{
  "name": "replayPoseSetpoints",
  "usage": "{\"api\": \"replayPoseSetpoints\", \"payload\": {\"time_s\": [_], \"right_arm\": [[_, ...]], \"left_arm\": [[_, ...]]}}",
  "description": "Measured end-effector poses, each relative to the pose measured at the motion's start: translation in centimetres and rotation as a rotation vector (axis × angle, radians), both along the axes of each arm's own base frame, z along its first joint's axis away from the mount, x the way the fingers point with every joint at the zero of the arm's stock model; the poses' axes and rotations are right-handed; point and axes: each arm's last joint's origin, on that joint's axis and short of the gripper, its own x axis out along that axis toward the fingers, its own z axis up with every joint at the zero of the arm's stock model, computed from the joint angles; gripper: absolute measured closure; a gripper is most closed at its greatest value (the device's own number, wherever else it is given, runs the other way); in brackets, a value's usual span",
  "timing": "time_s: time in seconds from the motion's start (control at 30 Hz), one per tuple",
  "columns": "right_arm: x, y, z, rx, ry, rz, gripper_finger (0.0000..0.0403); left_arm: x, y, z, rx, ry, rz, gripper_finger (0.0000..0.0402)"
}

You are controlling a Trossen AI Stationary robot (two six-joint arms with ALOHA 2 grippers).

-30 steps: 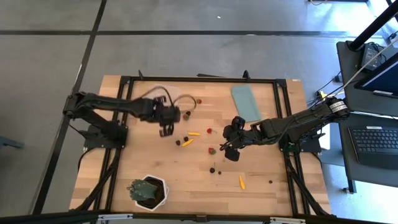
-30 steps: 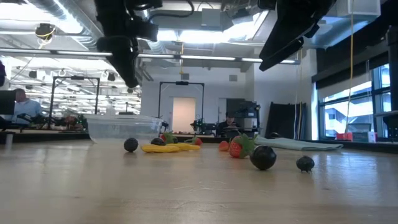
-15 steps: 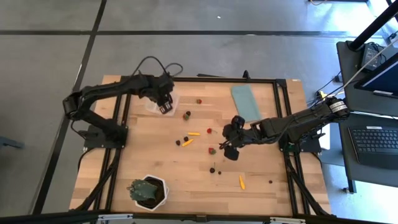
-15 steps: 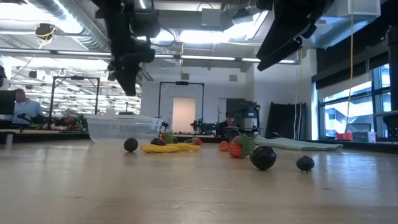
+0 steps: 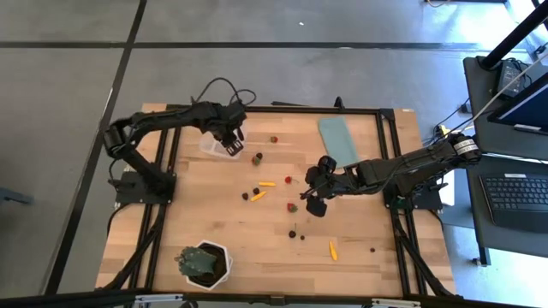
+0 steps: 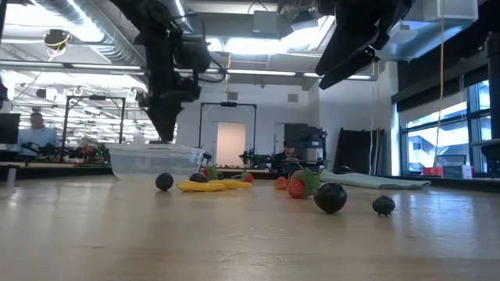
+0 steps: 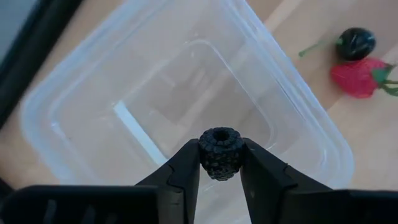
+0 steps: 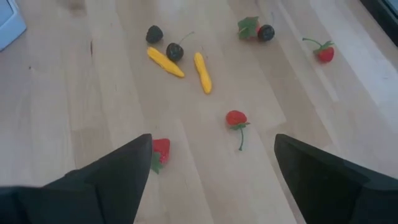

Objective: Pick and placing Produce into tupperware
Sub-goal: Put the blackberry into the transparent bin

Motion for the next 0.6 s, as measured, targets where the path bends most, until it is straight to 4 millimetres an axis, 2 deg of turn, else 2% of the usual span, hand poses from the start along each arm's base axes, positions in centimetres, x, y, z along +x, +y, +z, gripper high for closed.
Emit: {"api": "replayPoseSetpoints", "payload": {"time_s": [0.17, 0.27, 0.6], "right_arm": [[0.0, 0.0, 0.0, 0.016, -0.005, -0.018, 0.0064], [0.0, 0.0, 0.0, 0.016, -0.005, -0.019, 0.0064], [0.0, 0.0, 0.0, 0.016, -0.005, -0.019, 0.0064]], "left_arm": [[0.7, 0.5, -2.0, -0.043, 0.048, -0.001, 0.0293], [0.9, 0.5, -2.5, -0.053, 0.061, -0.003, 0.0281], [0.9, 0.2, -1.9, -0.046, 0.035, -0.015, 0.0263]]}}
